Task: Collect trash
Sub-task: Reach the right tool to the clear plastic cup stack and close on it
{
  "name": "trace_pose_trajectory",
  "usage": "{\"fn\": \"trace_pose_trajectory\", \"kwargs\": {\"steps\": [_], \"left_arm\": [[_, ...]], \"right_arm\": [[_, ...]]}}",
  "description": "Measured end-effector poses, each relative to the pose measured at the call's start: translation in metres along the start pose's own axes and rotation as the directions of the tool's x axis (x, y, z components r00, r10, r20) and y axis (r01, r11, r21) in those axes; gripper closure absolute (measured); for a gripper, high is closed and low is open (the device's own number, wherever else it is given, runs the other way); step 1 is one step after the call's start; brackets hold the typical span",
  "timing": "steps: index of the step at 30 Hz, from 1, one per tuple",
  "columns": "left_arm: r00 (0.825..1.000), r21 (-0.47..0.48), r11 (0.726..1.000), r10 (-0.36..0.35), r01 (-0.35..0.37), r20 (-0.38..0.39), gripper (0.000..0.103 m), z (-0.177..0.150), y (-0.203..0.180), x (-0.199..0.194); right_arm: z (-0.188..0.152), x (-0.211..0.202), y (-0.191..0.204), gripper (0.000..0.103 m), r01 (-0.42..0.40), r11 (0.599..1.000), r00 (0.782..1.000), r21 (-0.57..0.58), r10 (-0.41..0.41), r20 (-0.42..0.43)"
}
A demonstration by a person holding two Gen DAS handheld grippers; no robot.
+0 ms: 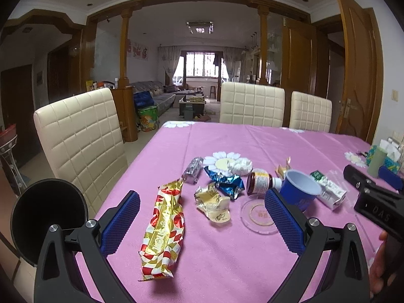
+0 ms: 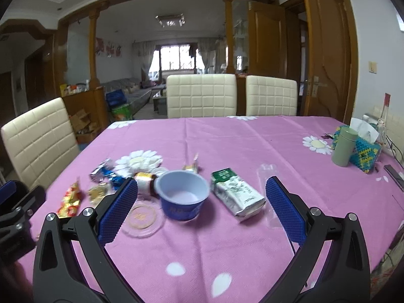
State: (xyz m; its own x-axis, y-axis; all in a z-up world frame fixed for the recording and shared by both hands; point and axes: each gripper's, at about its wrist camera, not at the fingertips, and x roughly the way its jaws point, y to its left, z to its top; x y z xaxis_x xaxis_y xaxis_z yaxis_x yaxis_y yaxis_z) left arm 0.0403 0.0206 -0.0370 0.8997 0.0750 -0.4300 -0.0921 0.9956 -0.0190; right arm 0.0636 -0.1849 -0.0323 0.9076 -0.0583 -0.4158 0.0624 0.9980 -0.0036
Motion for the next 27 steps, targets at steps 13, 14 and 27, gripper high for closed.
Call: {"fn": "trace_pose_trajectory", "kwargs": {"steps": [13, 14, 27], "left_arm": [[0.992, 0.088, 0.996, 0.004, 0.007, -0.125, 0.006, -0.016, -0.038, 0.057], [0.992, 0.093, 0.996, -0.004, 0.016, -0.127, 0.006, -0.015, -0.043, 0.058], [0.981, 0.124, 0.989, -0.054, 0.078, -0.186, 0.006, -0.014, -0.084, 0.070]], "right_arm": [[-0.030, 0.113, -0.080, 0.026, 0.074, 0.994, 0.926, 0.083, -0.038, -0.375], [-0.028, 0.115, -0.088, 0.027, 0.077, 0.992, 0.924, 0.099, -0.033, -0.381], [-0.020, 0.107, -0.133, 0.027, 0.173, 0.983, 0.923, 0.068, -0.137, -0.359]]}}
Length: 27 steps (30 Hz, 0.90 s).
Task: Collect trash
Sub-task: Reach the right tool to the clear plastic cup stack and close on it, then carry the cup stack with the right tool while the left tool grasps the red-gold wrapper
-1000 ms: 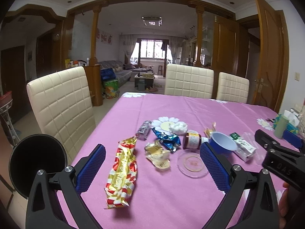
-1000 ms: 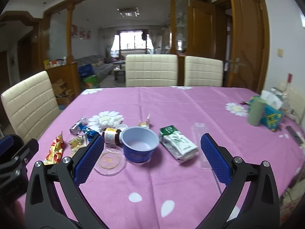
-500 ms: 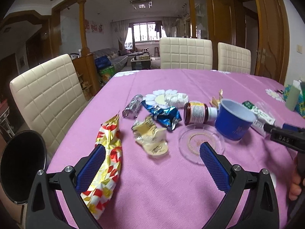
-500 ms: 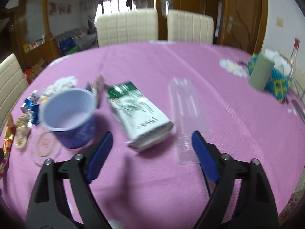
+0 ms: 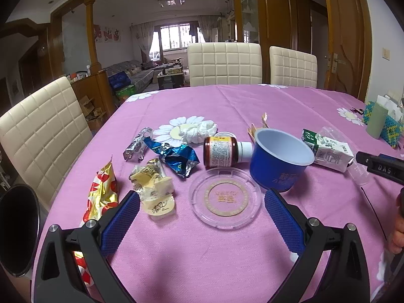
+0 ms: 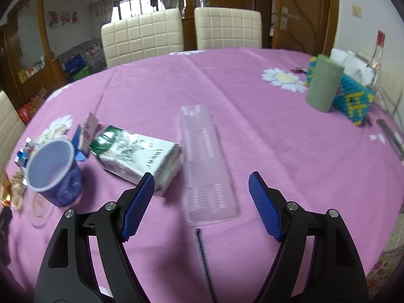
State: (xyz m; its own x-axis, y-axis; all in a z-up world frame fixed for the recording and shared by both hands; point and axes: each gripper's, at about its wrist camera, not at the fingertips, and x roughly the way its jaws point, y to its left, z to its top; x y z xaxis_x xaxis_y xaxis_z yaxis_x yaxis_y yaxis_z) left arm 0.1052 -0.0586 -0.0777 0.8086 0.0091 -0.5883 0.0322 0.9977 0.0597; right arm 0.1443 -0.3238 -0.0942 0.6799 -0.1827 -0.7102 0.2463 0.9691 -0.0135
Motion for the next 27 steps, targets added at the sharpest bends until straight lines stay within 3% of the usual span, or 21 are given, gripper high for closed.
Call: {"fn": "trace_pose_trajectory", "kwargs": {"steps": [5, 11, 14, 15, 19, 27], "left_arm": [[1.000, 0.018, 1.000, -0.011, 0.012, -0.008, 0.006, 0.001, -0.014, 0.001], [1.000, 0.030, 1.000, -0.003, 0.004, -0.024, 0.006, 0.001, -0.022, 0.005], [0.999, 0.019, 1.000, 0.001, -0.001, -0.033, 0.006, 0.002, -0.021, 0.008], [0.999, 0.015, 1.000, 0.002, -0.001, -0.037, 0.006, 0.002, -0.020, 0.008], [0.999, 0.006, 1.000, 0.001, -0.001, -0.041, 0.006, 0.002, -0.017, 0.009], [1.000, -0.007, 1.000, 0.022, -0.023, -0.020, 0.006, 0.000, -0.004, 0.000]], "right_arm": [[-0.004, 0.022, 0.002, 0.030, 0.048, 0.997, 0.996, -0.065, -0.052, -0.066], [0.005, 0.041, 0.005, 0.034, 0.003, 0.996, 0.994, -0.090, -0.013, -0.109], [0.007, 0.042, 0.014, 0.056, -0.075, 0.991, 0.990, -0.108, 0.061, -0.129], [0.006, 0.041, 0.020, 0.059, -0.090, 0.987, 0.989, -0.134, 0.073, -0.127], [-0.006, 0.031, 0.046, 0.059, -0.123, 0.966, 0.989, -0.226, 0.100, -0.110], [-0.031, 0.001, 0.068, 0.059, -0.184, 0.950, 0.979, -0.253, 0.154, -0.131]]}}
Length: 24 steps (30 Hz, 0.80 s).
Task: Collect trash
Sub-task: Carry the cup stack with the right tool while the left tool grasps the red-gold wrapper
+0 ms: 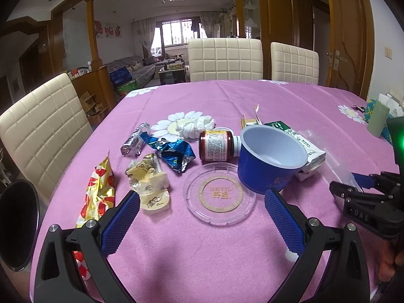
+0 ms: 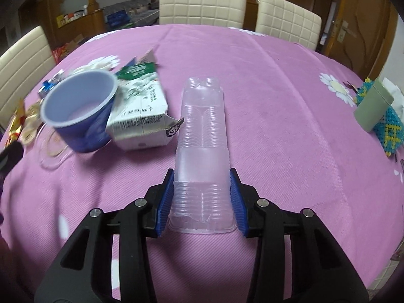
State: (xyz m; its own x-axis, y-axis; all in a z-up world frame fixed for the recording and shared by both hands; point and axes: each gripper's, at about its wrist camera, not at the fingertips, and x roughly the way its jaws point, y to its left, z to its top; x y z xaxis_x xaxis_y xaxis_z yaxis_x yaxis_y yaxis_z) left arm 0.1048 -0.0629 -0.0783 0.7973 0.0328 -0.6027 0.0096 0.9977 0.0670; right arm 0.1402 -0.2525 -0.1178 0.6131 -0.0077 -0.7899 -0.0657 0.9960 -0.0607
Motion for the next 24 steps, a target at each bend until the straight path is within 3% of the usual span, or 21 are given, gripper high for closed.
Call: {"fn": "trace_pose_trajectory", "kwargs": {"steps": [6, 11, 18, 24], "left_arm": [[1.000, -0.027, 0.999, 0.030, -0.030, 0.009, 0.006, -0.003, 0.017, -0.007], [0.999, -0.061, 0.997, 0.040, -0.039, 0.012, 0.006, -0.003, 0.040, -0.015], [0.992, -0.107, 0.986, 0.126, -0.126, -0.009, 0.006, -0.014, 0.081, -0.020], [0.981, -0.159, 0.971, 0.161, -0.177, -0.106, 0.006, -0.024, 0.112, -0.003]], "right_arm": [[0.001, -0.010, 0.004, 0.059, 0.009, 0.999, 1.000, 0.038, -0.010, 0.027], [0.005, -0.036, 0.010, 0.059, 0.040, 0.998, 0.993, 0.053, -0.045, 0.112], [0.010, -0.051, 0.044, 0.059, -0.030, 0.999, 0.989, -0.030, 0.034, 0.143], [0.011, -0.058, 0.082, 0.059, -0.080, 0.993, 0.982, -0.091, 0.095, 0.165]]}}
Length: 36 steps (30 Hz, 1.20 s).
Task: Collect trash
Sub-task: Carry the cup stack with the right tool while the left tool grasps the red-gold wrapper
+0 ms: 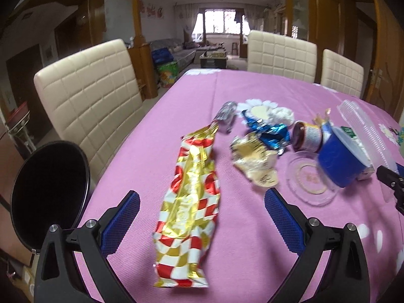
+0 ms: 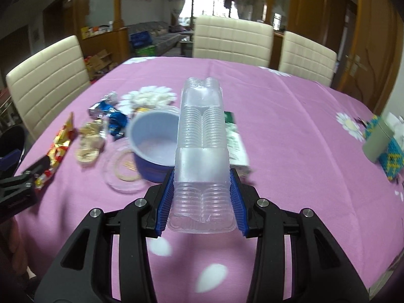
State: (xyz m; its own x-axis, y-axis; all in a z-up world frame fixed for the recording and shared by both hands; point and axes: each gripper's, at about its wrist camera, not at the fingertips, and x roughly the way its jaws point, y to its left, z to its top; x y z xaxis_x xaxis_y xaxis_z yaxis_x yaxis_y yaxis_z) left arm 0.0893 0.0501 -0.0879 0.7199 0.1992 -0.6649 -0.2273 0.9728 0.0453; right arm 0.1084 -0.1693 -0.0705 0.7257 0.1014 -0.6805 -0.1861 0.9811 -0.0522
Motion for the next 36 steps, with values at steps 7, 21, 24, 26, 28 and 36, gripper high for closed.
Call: {"fn": "trace_pose_trajectory", "kwargs": {"steps": [7, 21, 24, 26, 28, 36], "left_arm": [[0.998, -0.029, 1.000, -0.004, 0.002, -0.063, 0.008, -0.004, 0.014, 0.019], [0.999, -0.084, 0.996, 0.016, -0.020, -0.048, 0.100, -0.003, 0.049, 0.007], [0.999, -0.123, 0.992, 0.035, -0.038, -0.028, 0.101, -0.002, 0.070, 0.002], [0.999, -0.147, 0.988, 0.043, -0.045, -0.013, 0.102, -0.002, 0.085, -0.003], [0.999, -0.164, 0.985, 0.053, -0.051, 0.008, 0.102, -0.001, 0.098, -0.009], [0.995, -0.158, 0.984, -0.087, 0.080, -0.037, 0.101, -0.003, 0.111, -0.009]], "right_arm": [[0.008, 0.001, 0.028, 0.059, -0.017, 0.999, 1.000, -0.041, 0.018, 0.022], [0.030, -0.003, 0.105, 0.059, -0.120, 0.970, 0.991, -0.211, 0.131, 0.037], [0.029, -0.002, 0.124, 0.059, -0.139, 0.959, 0.988, -0.247, 0.150, 0.029], [0.030, -0.001, 0.141, 0.059, -0.157, 0.948, 0.986, -0.278, 0.168, 0.019], [0.029, -0.003, 0.158, 0.059, -0.171, 0.934, 0.982, -0.313, 0.186, 0.018], [0.029, -0.012, 0.186, 0.059, -0.161, 0.924, 0.979, -0.348, 0.193, 0.060]]}}
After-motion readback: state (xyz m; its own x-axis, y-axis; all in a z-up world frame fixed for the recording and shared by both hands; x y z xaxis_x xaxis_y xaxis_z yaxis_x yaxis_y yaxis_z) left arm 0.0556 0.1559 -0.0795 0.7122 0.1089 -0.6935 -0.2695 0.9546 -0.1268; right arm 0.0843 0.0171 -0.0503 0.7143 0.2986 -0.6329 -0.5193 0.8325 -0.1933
